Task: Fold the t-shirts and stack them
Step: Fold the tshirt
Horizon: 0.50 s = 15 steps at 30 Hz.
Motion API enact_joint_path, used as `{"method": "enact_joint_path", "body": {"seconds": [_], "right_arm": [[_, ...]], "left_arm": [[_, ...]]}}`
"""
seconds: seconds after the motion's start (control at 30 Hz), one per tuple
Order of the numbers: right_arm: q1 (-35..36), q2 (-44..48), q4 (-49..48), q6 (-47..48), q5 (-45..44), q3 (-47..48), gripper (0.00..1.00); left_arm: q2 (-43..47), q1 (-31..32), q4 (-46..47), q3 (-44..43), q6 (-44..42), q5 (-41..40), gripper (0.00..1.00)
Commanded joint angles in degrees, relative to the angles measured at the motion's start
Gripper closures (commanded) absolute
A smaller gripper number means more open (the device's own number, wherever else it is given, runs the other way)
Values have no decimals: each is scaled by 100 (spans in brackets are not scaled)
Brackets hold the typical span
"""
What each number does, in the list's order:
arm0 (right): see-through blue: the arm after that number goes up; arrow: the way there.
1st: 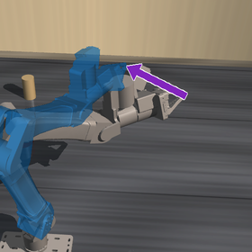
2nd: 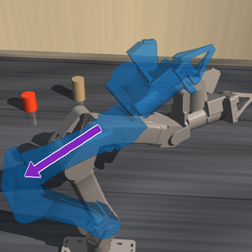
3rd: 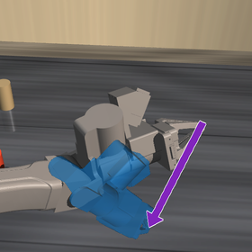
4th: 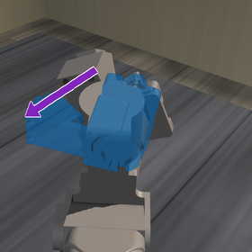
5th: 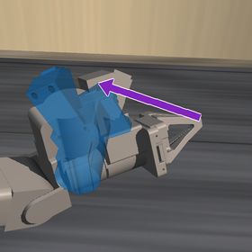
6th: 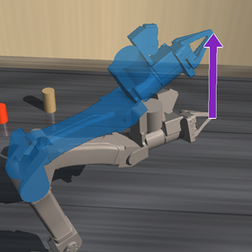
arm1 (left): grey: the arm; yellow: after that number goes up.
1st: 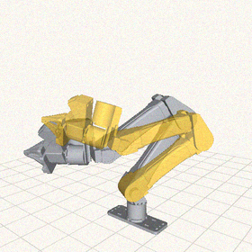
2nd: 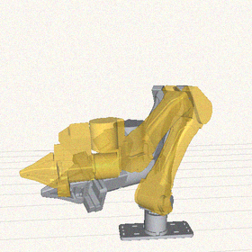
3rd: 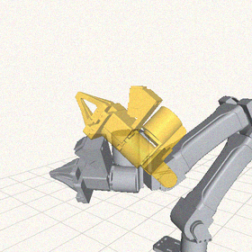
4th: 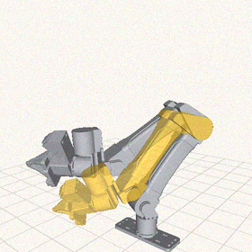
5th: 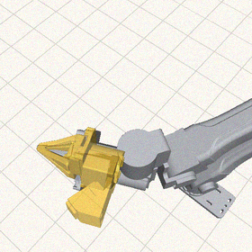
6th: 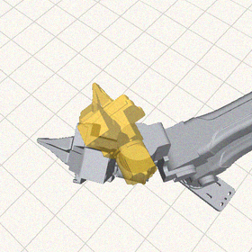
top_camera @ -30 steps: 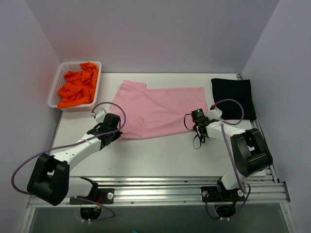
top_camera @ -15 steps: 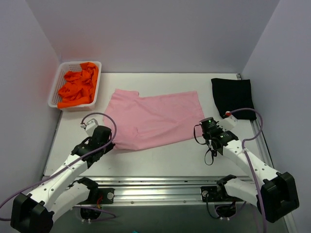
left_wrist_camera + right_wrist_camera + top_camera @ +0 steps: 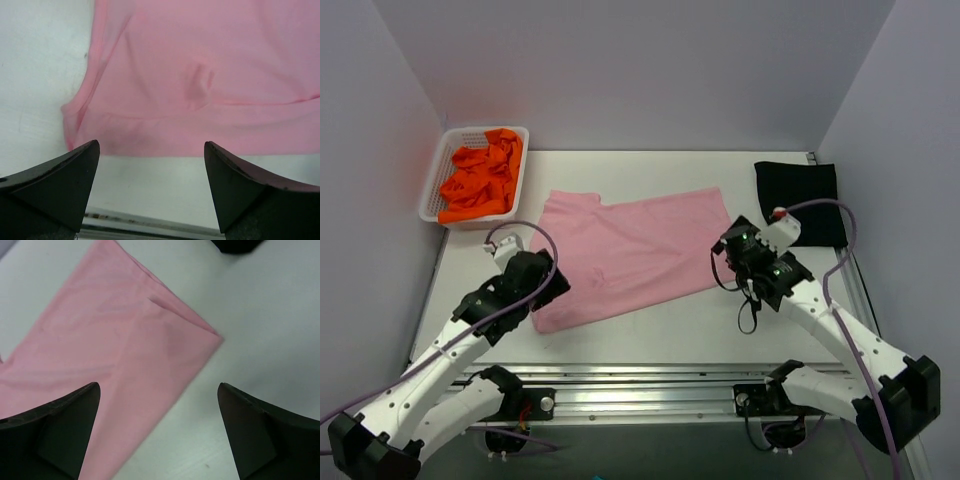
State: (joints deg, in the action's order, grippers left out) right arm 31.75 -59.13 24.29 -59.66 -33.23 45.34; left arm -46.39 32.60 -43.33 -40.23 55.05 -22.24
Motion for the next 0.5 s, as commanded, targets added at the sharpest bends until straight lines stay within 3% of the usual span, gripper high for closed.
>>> {"method": "enact_joint_path", "body": {"seconds": [0.0,0.1,0.2,0.47], "right_arm": [[-11,-1025,-837,1057,-464,1079,0],[-412,-1887,-1566,1674,365,1889,0],[-861,-2678,-2200,2018,1011,2417,1],[-1258,-4035,-2377,2398,1345,3489,2]], "left_arm": [[-553,-113,856,-1038,-616,-667,6],[-1440,-806,1946,-1539,-1196,-98,6],[-3018,-1457,2521,-2259,-1521,299,6],[-5949,-2415,2962,-4841,-2437,1686,4]]}}
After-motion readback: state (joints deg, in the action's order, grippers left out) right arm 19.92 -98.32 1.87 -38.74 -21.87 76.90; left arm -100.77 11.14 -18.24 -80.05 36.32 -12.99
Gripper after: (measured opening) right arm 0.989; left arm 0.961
